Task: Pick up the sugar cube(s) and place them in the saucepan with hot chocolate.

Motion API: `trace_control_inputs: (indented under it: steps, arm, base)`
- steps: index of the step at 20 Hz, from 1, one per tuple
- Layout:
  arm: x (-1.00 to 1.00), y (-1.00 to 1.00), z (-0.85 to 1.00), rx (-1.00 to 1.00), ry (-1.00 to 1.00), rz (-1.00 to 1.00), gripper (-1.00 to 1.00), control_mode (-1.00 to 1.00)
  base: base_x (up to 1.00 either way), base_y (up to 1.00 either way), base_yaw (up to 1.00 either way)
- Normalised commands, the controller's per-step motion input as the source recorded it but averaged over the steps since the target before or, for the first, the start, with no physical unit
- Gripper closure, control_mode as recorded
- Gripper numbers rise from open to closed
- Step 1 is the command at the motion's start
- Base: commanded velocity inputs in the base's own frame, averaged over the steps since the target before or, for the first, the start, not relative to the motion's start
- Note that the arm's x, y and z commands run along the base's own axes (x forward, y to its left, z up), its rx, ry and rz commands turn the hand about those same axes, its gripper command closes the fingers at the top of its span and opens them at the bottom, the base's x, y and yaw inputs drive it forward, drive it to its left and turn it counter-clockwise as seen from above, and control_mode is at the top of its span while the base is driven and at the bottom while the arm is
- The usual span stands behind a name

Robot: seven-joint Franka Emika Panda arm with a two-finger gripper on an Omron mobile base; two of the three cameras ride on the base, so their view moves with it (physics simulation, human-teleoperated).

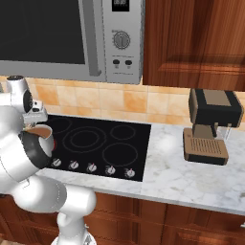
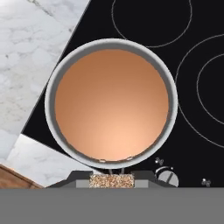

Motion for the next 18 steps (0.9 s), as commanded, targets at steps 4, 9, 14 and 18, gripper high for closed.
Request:
trace_control_inputs:
  steps: [4, 9, 14, 18]
  arm:
    - [0.35, 0.1, 0.0, 0.0, 0.0, 0.0, 1.0, -1.0]
    - [0.22, 0.2, -0.07, 0.0, 0.0, 0.0, 1.0, -1.0]
    - [0.22, 0.24, -0.21, 0.0, 0.0, 0.0, 1.0, -1.0]
    - [0.03, 0.11, -0.21, 0.0, 0.0, 0.0, 1.0, -1.0]
  base:
    - [0.0, 0.0, 0.0]
    - [0.0, 0.0, 0.0]
    - [0.0, 0.0, 0.0]
    - [0.0, 0.0, 0.0]
